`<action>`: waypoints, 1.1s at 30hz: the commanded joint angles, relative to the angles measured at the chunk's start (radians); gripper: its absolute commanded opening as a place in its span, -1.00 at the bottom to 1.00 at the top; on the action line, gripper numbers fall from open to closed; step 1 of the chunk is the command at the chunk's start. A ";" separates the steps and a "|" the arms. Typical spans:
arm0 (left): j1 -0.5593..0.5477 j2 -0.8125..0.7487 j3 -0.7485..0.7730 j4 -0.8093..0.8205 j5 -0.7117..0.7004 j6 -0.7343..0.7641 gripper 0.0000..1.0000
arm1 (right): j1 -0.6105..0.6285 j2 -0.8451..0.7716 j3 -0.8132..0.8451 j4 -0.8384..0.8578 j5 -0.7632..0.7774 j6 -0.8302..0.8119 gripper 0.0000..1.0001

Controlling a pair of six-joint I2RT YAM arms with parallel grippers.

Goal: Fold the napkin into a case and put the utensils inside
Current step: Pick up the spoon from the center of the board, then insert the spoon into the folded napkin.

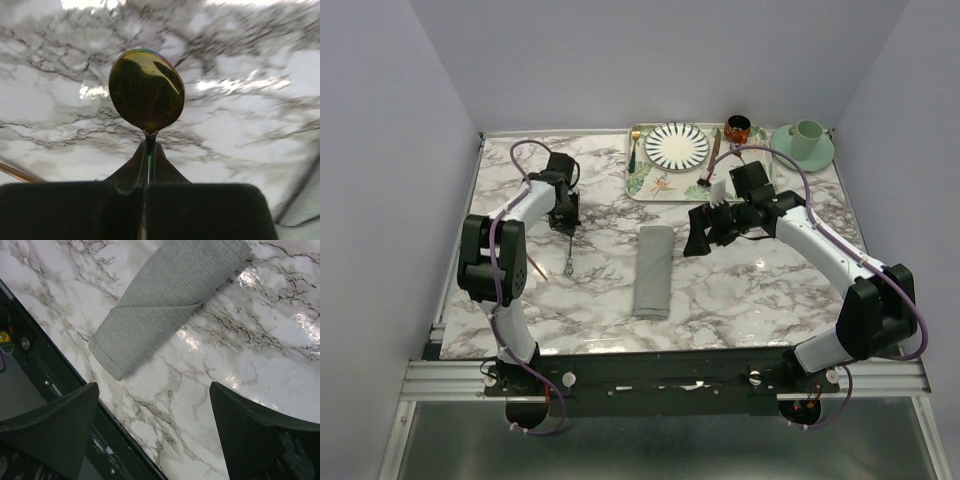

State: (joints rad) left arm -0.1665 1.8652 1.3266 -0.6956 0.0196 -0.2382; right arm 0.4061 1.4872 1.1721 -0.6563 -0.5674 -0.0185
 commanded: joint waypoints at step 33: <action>-0.469 0.066 0.119 0.173 -0.142 -0.414 -1.00 | 0.002 0.019 -0.023 0.023 0.049 0.034 1.00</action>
State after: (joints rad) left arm -0.6186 1.9251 1.4780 -0.5220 -0.0994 -0.6243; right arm 0.4061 1.5349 1.1629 -0.6449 -0.5507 0.0189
